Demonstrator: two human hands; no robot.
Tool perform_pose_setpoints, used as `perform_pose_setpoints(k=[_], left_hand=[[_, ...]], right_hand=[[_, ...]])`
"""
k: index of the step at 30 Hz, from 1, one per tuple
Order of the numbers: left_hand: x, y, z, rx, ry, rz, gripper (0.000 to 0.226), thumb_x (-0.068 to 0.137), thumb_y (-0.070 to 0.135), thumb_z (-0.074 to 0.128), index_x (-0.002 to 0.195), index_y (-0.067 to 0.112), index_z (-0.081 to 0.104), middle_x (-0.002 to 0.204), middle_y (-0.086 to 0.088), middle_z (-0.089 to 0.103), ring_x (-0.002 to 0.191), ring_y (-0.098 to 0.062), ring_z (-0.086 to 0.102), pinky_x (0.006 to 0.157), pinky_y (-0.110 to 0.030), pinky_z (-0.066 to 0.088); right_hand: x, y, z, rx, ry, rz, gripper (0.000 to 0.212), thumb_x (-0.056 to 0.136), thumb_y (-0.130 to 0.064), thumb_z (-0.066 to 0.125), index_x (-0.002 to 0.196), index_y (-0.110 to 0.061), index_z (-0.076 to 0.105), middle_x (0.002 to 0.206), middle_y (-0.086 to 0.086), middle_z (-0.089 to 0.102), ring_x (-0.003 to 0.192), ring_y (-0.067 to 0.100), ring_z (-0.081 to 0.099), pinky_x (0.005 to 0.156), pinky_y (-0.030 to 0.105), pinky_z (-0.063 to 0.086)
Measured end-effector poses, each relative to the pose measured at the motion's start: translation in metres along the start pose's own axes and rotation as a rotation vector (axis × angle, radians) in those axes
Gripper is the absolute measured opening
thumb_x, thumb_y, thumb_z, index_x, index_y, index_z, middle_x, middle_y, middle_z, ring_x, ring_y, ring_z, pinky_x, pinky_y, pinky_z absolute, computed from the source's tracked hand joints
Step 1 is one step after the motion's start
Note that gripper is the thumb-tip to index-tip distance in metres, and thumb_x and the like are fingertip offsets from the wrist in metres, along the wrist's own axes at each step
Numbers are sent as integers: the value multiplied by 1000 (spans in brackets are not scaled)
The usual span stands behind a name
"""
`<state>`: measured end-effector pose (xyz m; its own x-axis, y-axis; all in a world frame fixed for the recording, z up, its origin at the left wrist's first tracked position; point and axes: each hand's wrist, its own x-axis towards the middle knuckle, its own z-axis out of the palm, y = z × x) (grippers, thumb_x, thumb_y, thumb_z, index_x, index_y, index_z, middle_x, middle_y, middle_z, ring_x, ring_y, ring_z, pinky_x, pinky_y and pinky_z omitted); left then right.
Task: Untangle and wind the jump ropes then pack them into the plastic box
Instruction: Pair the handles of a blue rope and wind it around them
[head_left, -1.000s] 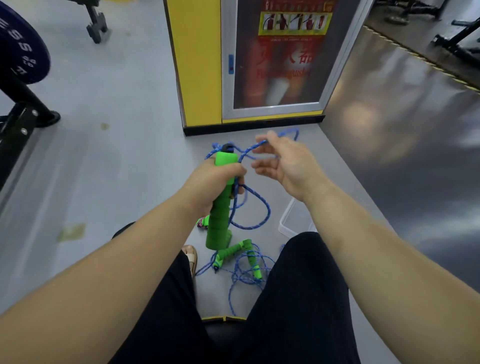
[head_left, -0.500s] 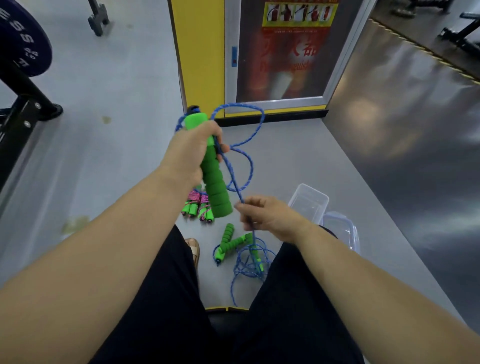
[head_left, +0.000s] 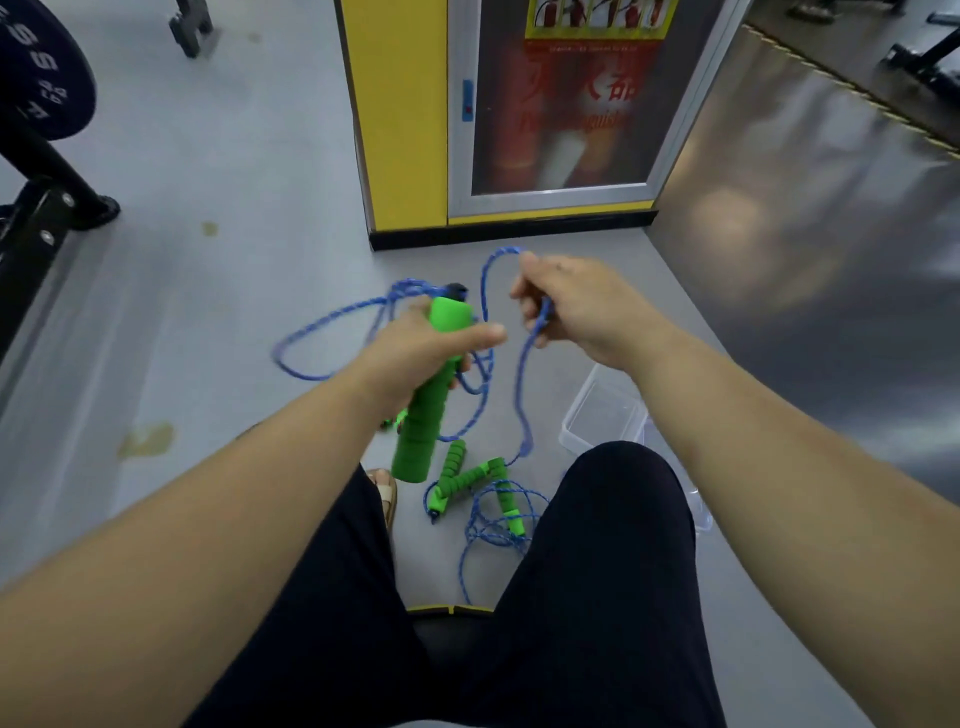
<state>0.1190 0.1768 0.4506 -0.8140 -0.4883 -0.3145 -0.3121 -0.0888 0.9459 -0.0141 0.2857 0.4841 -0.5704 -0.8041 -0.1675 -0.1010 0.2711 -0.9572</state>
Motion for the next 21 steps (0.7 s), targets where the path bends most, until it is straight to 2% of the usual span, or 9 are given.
perform_pose_setpoints(k=[2,4,8,10,12,14,17,19,21], left_hand=[[0,4,18,-30,-122,61,38,67,35,79,92,13,60,79,-10,66,56,-13,54,51,-25,45],[0,10,27,-100,-125,105,11,83,19,68,84,13,59,71,-4,67,51,-11,52,48,-24,43],[0,19,23,-106,40,117,9,81,7,62,76,9,56,55,2,60,47,-12,50,47,-23,43],[0,19,19,-158,81,101,8,72,10,62,68,9,55,56,-1,57,47,-13,49,46,-22,43],[0,20,17,-221,107,107,9,72,9,60,65,9,54,58,-3,55,47,-13,48,46,-22,42],[0,21,16,-289,124,110,15,81,4,56,67,9,54,58,-2,56,48,-13,48,46,-23,42],[-4,27,18,-393,106,90,20,85,3,53,66,10,53,59,-1,55,47,-12,48,45,-21,41],[-7,34,20,-462,81,68,24,86,5,52,62,12,52,58,-1,54,46,-11,47,44,-20,40],[-9,40,24,-547,86,28,26,86,6,52,61,13,52,57,0,53,45,-11,45,43,-19,40]], right_hand=[[-1,-21,13,0,12,-109,34,99,-28,42,72,-11,55,59,3,49,45,11,47,40,20,41],[1,-27,12,3,107,-152,35,99,-28,42,72,-11,56,59,4,49,46,11,49,42,20,42],[-1,-1,-2,320,240,5,32,98,-31,42,81,-10,59,63,3,51,53,13,53,49,22,47],[-4,32,-1,295,376,91,28,97,-27,41,79,-13,58,65,0,50,51,11,46,45,20,37],[-13,71,7,264,417,236,21,94,-18,43,78,-14,56,70,2,52,50,11,43,42,18,32],[-29,103,20,184,293,357,11,92,-12,47,94,-12,58,90,5,57,58,12,49,47,20,37],[-44,126,37,67,61,391,51,89,-3,54,135,-17,39,127,-6,40,81,16,54,63,25,47],[-41,124,43,-27,-17,352,60,88,-11,58,140,-24,31,127,-8,37,91,21,54,71,27,50],[-32,119,44,-156,-103,316,43,90,-20,56,131,-21,43,123,7,53,85,24,59,76,30,54]])
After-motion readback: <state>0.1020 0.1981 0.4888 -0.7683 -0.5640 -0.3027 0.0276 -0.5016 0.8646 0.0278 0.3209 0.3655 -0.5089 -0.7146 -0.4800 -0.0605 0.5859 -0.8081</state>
